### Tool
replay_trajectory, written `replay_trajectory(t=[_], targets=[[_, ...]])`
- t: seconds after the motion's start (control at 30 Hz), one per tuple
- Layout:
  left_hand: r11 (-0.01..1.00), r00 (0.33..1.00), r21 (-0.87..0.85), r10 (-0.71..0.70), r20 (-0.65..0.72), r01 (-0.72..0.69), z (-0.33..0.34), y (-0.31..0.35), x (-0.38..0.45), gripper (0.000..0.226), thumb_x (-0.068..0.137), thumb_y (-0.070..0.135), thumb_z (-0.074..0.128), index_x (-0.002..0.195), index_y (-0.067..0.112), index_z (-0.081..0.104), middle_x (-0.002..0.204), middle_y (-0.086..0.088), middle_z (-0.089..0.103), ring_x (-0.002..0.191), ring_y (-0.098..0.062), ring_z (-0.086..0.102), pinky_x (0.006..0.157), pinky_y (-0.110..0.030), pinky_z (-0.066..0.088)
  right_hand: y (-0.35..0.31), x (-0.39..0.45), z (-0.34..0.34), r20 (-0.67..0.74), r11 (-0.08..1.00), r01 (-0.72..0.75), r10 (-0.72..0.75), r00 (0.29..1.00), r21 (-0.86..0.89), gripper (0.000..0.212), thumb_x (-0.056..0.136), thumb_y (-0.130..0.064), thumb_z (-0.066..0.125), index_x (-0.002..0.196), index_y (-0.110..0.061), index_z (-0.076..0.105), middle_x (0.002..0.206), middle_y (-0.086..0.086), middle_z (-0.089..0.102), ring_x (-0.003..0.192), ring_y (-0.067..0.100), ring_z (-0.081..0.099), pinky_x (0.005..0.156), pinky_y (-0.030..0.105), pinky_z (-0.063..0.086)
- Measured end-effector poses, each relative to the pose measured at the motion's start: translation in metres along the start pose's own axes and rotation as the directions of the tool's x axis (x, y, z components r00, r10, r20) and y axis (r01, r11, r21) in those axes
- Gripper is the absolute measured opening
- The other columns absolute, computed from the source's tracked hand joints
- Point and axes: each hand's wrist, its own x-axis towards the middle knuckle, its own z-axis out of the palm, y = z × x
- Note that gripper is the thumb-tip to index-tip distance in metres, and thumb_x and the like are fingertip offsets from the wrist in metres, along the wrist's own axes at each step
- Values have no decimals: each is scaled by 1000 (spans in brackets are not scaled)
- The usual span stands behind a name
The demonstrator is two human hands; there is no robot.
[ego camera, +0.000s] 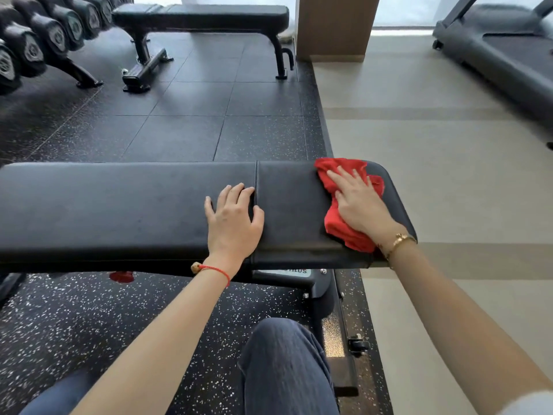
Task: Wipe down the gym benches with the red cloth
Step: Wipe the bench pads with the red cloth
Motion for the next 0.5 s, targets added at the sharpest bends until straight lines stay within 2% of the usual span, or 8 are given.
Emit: replay_trajectory(t=[0.13,0.23,0.33,0.5], targets=[[1000,1000,-10,5,5,-5,0,-1,0,44,97,31,45,139,21,50,151,1,45,145,-19,29,121,-55,11,-18,32,5,4,998,-69,69,998,-10,52,100,-16,33,152,-21,24,162,5,14,148,33,10,121,45,0],[1000,1000,-6,4,10,-4,0,-2,0,44,96,31,45,139,21,51,151,0,45,145,-20,30,121,-56,11,-27,5,9,13,1000,-6,6,1000,16,53,100,-15,35,151,-21,25,161,4,15,149,32,10,121,45,0],[1000,1000,-3,22,6,-22,2,-5,0,45,96,32,44,139,20,51,150,-1,46,144,-20,31,120,-59,13,-22,-46,13,-77,999,51,-51,996,-6,53,98,-16,39,150,-25,30,159,0,23,148,28,16,121,42,3],[999,999,-20,46,-1,-46,6,-7,0,46,95,33,44,139,19,51,149,-3,47,144,-22,32,119,-61,14,7,-46,2,-62,995,-92,94,994,32,52,100,-18,36,150,-30,28,160,-4,20,149,25,13,122,42,2]])
